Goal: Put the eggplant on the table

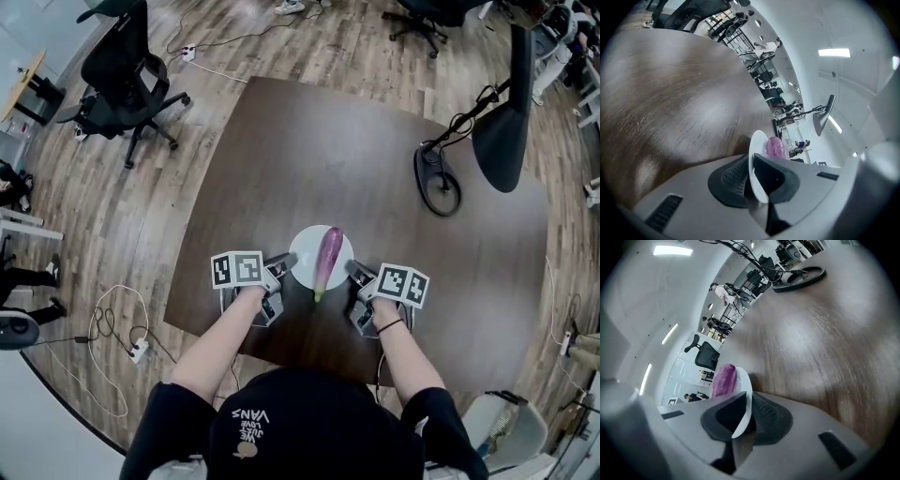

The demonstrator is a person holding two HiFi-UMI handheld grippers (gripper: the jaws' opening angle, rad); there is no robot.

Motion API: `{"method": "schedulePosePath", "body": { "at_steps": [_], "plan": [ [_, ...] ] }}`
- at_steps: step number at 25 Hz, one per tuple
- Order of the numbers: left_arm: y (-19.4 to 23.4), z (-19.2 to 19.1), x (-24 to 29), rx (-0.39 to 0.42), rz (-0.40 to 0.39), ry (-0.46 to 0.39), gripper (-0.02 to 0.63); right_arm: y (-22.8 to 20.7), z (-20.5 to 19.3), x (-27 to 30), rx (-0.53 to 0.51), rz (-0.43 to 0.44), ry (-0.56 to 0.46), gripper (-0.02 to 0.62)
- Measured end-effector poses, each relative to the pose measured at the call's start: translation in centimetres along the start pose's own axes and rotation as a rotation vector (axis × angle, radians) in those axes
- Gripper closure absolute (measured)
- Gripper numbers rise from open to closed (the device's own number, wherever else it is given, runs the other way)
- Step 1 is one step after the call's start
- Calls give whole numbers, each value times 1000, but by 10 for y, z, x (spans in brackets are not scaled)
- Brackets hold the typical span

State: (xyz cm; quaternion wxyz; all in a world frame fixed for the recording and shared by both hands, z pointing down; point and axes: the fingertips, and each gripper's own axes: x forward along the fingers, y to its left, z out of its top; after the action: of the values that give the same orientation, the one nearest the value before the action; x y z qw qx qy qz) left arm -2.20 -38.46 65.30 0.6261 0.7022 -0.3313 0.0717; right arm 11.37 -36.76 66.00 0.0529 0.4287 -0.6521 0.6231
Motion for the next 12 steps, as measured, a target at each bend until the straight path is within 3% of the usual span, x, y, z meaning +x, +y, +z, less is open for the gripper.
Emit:
{"method": "schedulePosePath", "body": {
  "at_steps": [12],
  "plan": [
    [14, -6, 3, 47, 103, 43, 569, -3, -1, 9, -23, -31, 45, 565]
  ]
}}
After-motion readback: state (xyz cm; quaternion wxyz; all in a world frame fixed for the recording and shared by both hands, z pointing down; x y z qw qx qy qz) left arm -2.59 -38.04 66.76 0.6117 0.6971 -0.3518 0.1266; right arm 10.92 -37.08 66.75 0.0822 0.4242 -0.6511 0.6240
